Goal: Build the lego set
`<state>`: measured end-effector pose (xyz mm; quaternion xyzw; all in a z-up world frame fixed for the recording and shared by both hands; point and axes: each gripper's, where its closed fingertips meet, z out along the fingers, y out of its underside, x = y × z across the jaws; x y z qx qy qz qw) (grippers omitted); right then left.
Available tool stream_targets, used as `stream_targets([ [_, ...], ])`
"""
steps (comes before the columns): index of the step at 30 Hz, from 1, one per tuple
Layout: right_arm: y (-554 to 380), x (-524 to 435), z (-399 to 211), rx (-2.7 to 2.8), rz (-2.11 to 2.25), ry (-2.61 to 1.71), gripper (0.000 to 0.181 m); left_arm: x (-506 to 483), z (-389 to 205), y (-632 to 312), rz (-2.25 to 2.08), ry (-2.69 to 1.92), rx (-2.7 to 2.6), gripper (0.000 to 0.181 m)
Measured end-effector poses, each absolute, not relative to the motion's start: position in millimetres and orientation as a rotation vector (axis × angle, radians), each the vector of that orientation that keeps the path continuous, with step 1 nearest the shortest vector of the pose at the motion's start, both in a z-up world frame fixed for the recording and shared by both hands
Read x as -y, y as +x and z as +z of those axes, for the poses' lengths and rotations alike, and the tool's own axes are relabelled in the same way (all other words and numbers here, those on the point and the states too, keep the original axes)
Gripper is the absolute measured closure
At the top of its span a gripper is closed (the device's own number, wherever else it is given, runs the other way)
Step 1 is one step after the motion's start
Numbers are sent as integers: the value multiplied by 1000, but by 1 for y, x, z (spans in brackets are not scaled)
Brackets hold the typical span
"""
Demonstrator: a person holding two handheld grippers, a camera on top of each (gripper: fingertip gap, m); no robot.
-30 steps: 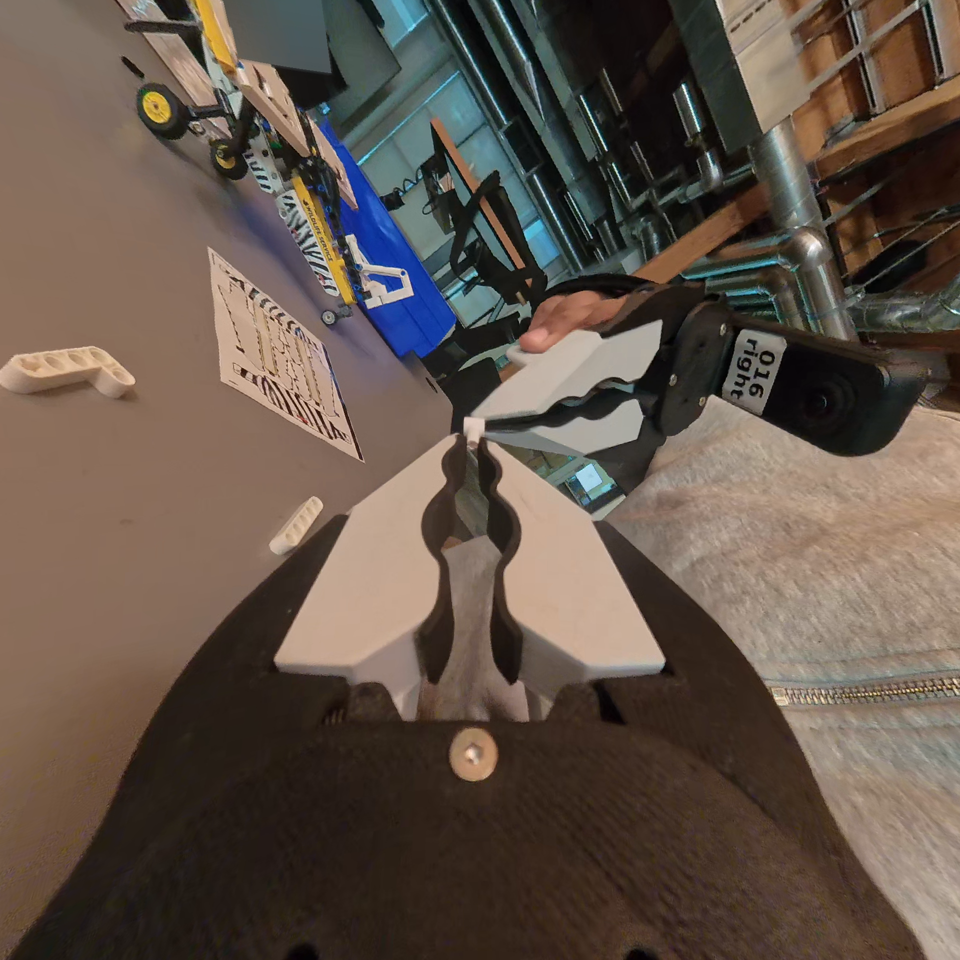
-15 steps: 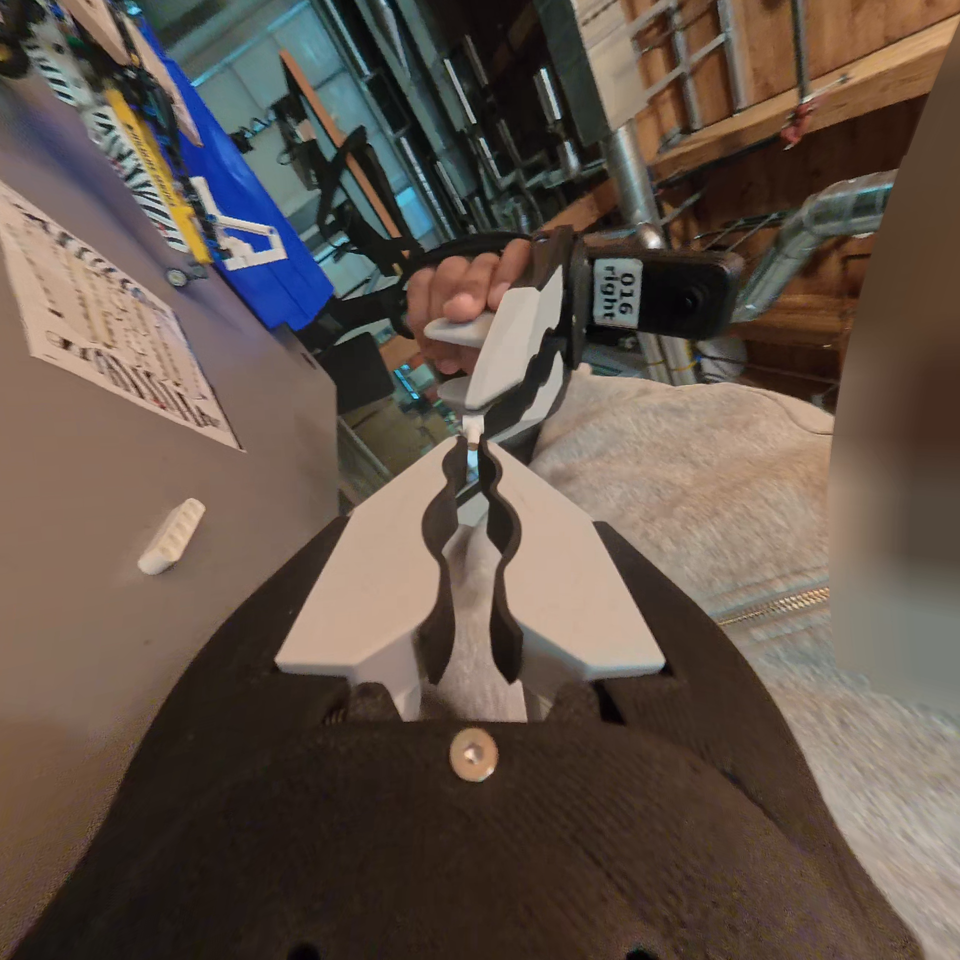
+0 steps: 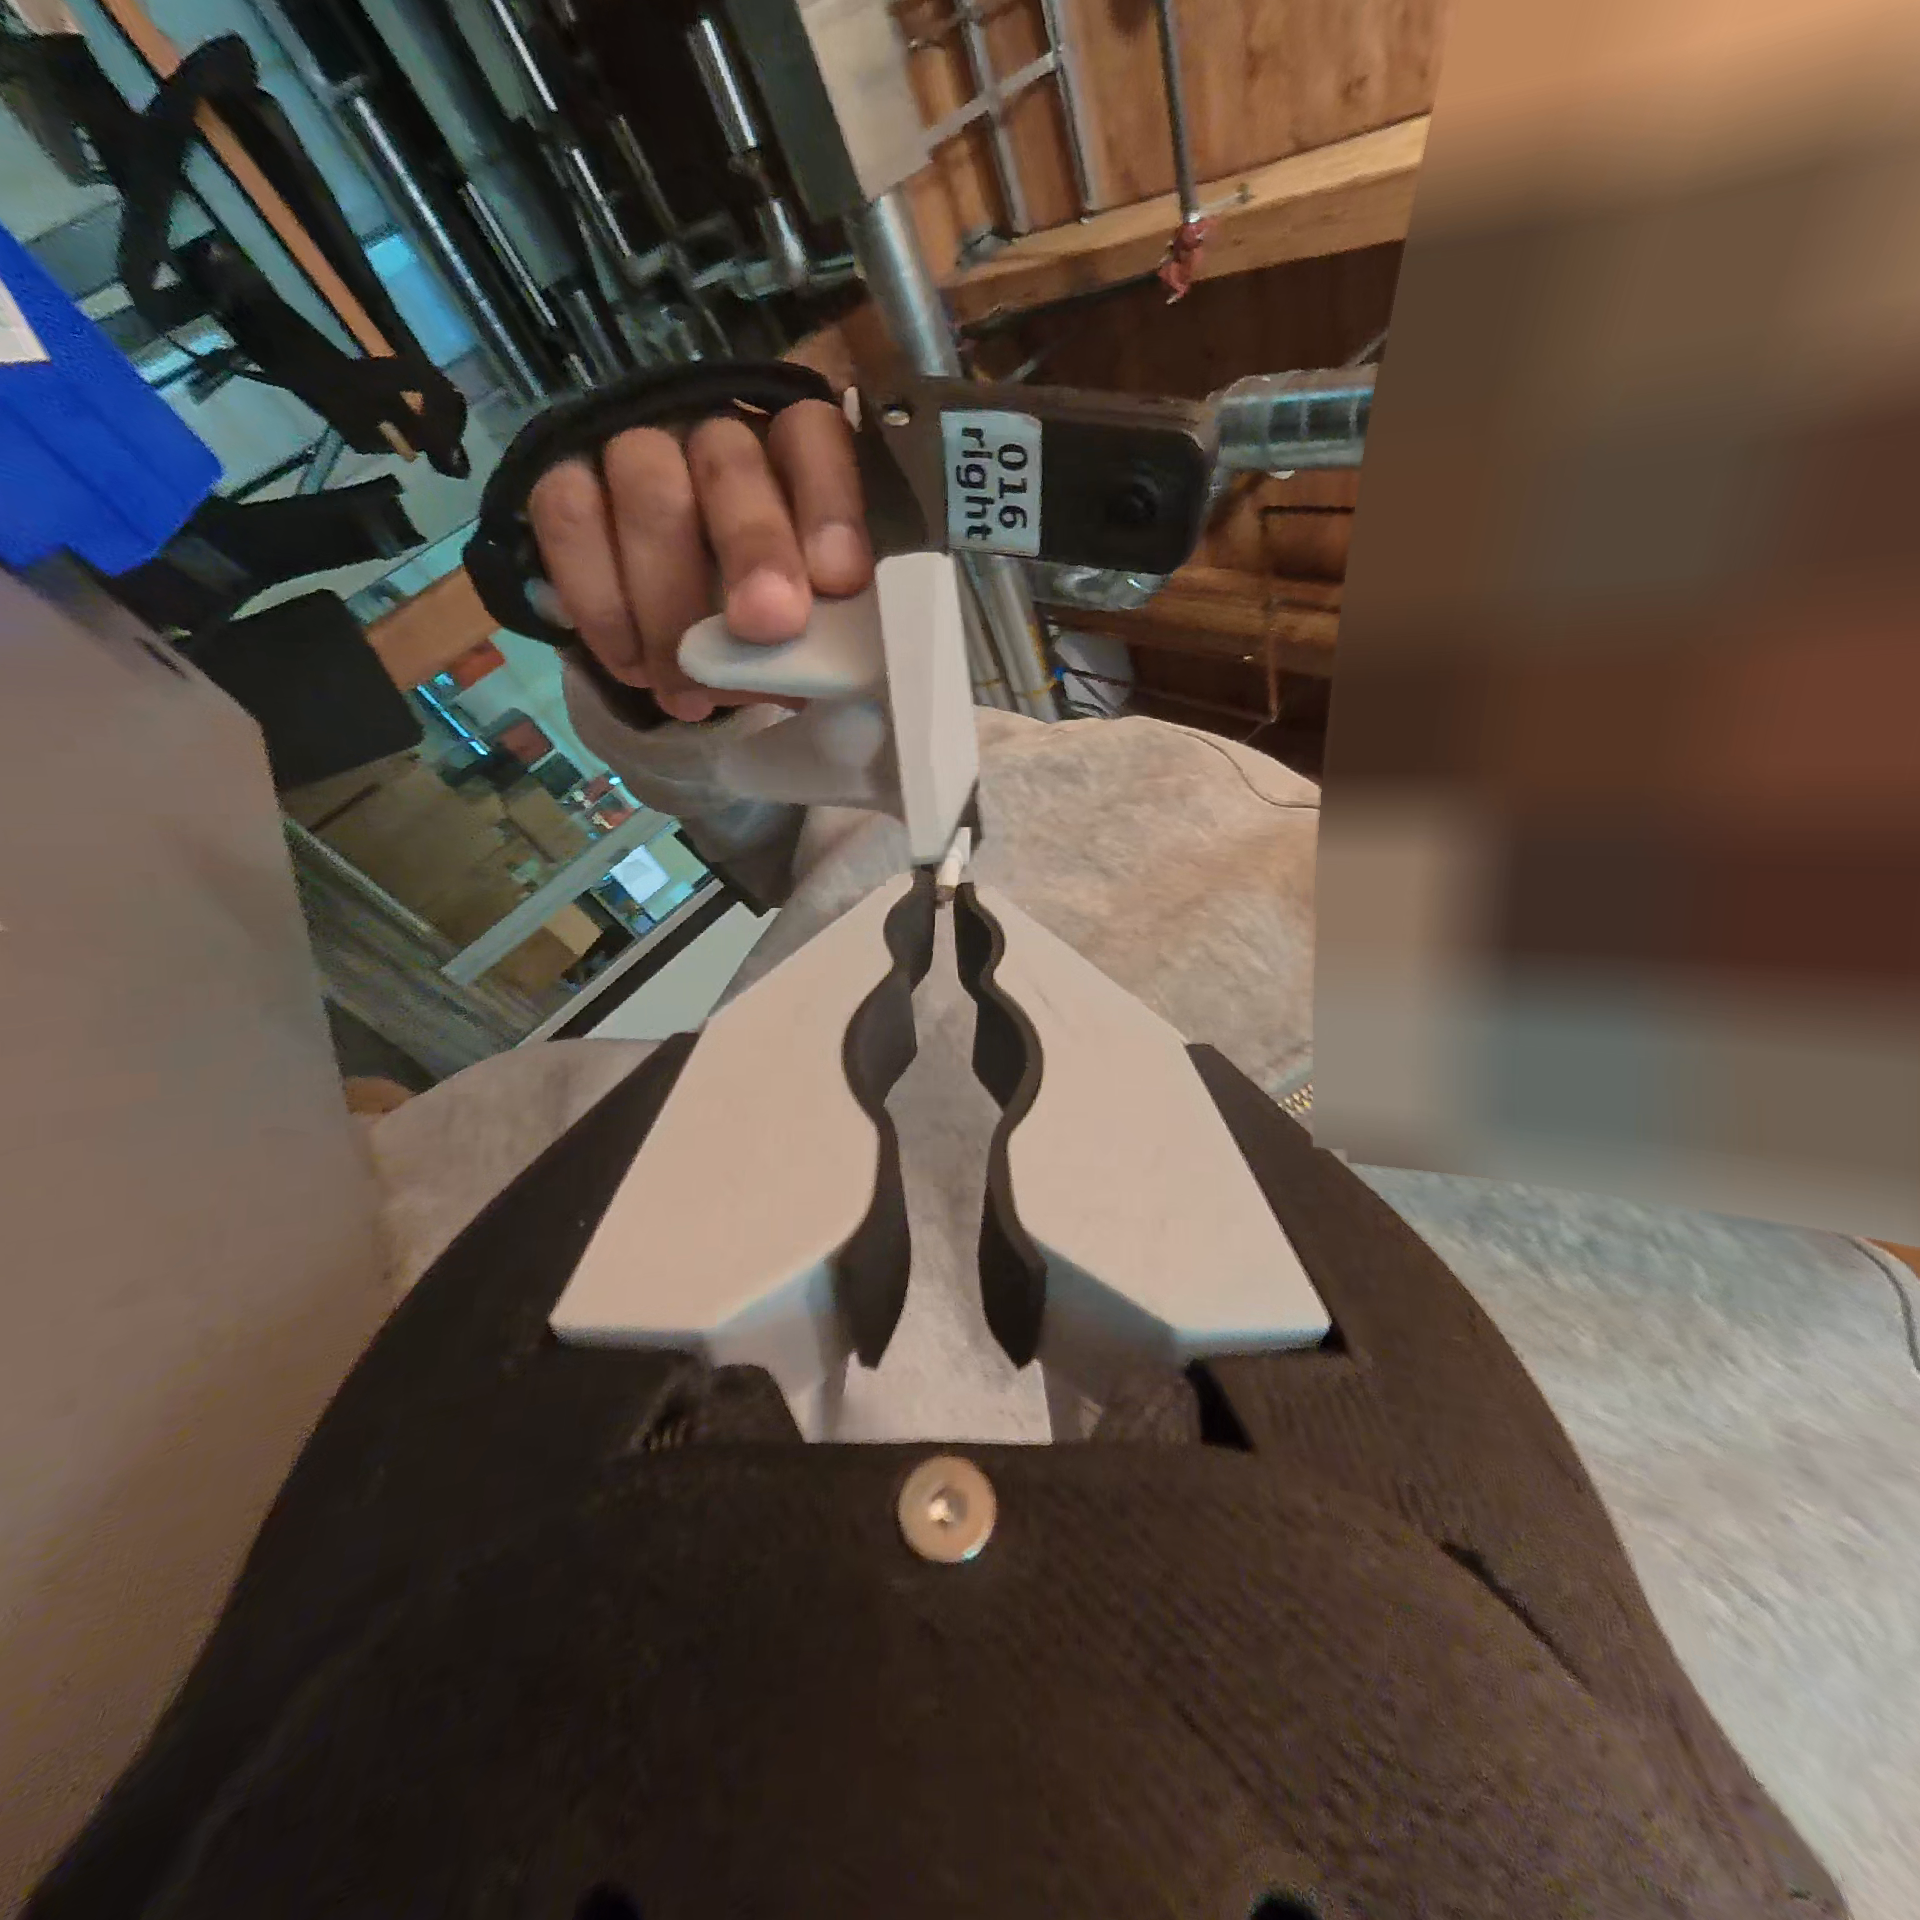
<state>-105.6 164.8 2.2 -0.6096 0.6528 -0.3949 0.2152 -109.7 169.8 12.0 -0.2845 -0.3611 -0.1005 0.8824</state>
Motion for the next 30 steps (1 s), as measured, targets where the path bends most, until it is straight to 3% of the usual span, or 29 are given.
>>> stream_targets([
  [1,-104,-166,4,-1798,-1099,-1682,175,-169,11,-110,-208,-589,756,179],
  [30,-99,-166,13,-1852,-1010,-1603,175,-171,18,-104,-274,-554,691,179],
])
